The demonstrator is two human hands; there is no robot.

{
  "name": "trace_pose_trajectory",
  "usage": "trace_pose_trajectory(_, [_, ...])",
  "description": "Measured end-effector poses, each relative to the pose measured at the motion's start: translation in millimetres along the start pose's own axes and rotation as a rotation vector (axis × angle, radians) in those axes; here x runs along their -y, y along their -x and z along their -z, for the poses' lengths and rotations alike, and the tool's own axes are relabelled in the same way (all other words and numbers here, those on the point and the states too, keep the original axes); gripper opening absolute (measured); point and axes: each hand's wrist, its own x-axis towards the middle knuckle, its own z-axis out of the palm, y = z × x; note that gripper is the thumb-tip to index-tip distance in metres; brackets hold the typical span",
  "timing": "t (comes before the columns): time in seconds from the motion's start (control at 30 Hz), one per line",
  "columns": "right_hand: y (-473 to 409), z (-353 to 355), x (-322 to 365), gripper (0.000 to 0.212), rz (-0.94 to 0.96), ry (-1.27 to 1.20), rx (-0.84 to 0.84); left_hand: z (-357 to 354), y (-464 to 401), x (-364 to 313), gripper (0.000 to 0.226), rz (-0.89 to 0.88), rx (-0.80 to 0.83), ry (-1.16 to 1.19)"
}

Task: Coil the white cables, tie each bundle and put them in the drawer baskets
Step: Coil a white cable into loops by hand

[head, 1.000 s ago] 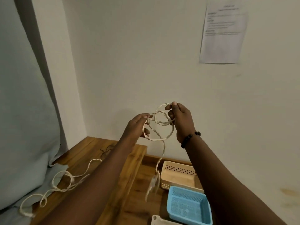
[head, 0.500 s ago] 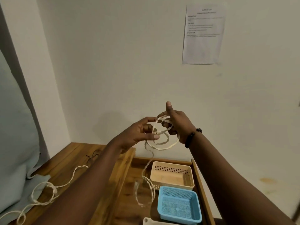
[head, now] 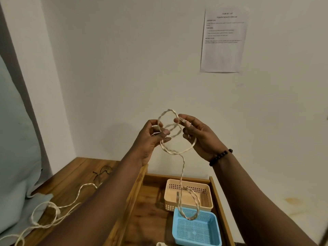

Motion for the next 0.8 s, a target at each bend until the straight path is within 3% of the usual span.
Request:
trace_pose_trajectory(0.07, [-1, 3, -1, 0.036, -0.023, -0.06, -0.08, 3, 0, 0, 0.021, 0.054, 0.061, 0.265])
trace_pose_trajectory(0.17, [-2, 5, -6, 0.027, -0.104, -0.064, -0.334, 8, -1, 0, 0.005, 0.092, 0.155, 0.511])
trace_pose_trajectory(0.3, [0, 10, -9, 0.013, -0.196, -0.302, -0.59, 10, -2, -1, 0.027, 0.083, 0.041, 0.596])
trace_pose_trajectory(0.37, [0, 13, -10, 0.013, -0.195, -0.418, -0.627, 12, -5, 4, 0.016, 0.065, -0.095, 0.376])
trace_pose_trajectory(0.5, [-4, 11, -7, 0.016, -0.096, -0.303, -0.611, 15, -3, 21, 0.053, 0.22, -0.292, -0.252])
trace_pose_trajectory(0.6, [-7, 3, -1, 0.012, 0.014, -0.24, -0.591, 5, 6, 25, 0.048, 0.295, -0.538, -0.556])
trace_pose_trajectory(0.63, [-8, 0, 2, 0.01, 0.039, -0.231, -0.583, 3, 7, 27, 0.04, 0.351, -0.528, -0.608])
trace_pose_trajectory(0.73, [-7, -5, 10, 0.016, 0.046, -0.197, -0.528, 6, 6, 32, 0.012, 0.535, -0.266, -0.653])
trace_pose_trajectory(0.8, [-5, -5, 13, 0.029, 0.013, -0.135, -0.455, 10, 4, 29, 0.01, 0.535, -0.179, -0.594])
